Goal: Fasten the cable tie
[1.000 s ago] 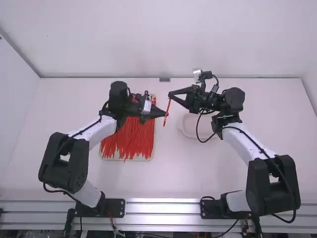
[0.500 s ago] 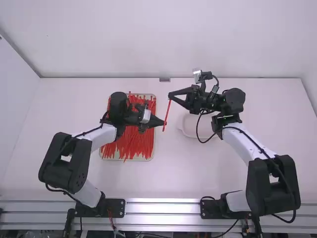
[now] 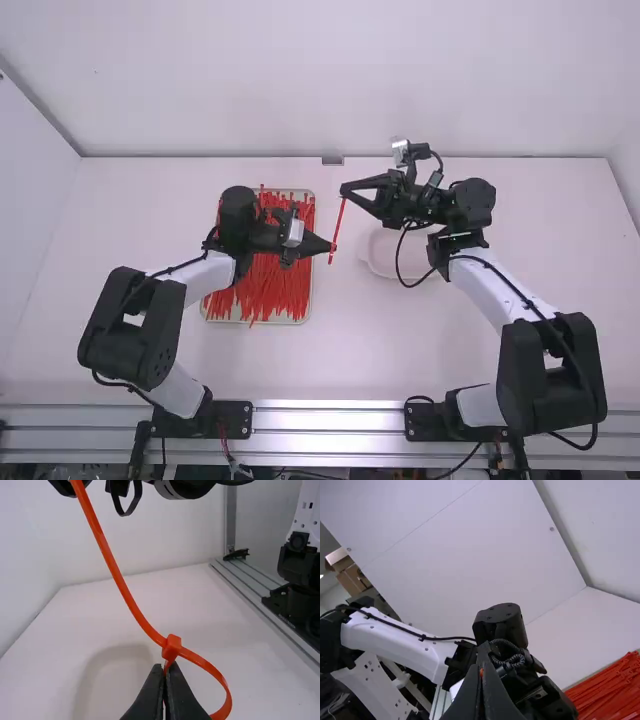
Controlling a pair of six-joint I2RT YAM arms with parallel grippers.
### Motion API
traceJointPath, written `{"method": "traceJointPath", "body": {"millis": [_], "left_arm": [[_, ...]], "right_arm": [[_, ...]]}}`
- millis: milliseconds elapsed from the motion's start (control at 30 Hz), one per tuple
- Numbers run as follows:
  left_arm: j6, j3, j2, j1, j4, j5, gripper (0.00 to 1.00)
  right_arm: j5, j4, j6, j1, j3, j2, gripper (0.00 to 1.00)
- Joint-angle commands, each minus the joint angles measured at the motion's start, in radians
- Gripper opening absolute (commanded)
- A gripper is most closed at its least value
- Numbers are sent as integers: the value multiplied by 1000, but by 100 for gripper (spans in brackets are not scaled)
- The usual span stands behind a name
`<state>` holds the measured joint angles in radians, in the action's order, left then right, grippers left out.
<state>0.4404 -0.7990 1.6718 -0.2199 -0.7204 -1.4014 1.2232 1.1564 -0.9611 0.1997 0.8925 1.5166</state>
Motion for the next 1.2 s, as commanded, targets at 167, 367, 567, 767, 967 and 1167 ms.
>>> {"method": "traceJointPath", "body": {"millis": [167,367,567,767,967,1167], "left_arm": [[-6,30,13,-3,63,7,2],[50,90,13,-3,42,8,2],[34,154,13,-3,-39,8,2],[-103,172,13,-3,-184,7,2],[-236,172,13,-3,-359,8,2],[-429,167,13,6,-603,7,2]], "right_arm": [[-35,53,-45,-34,13,-20,0],[-34,123,-90,-45,14,-20,0],[-37,120,-90,-37,19,-20,0],[-26,120,-88,-43,17,-20,0],[47,105,-58,-86,16,-20,45],[71,-125,76,-129,16,-20,64]]}}
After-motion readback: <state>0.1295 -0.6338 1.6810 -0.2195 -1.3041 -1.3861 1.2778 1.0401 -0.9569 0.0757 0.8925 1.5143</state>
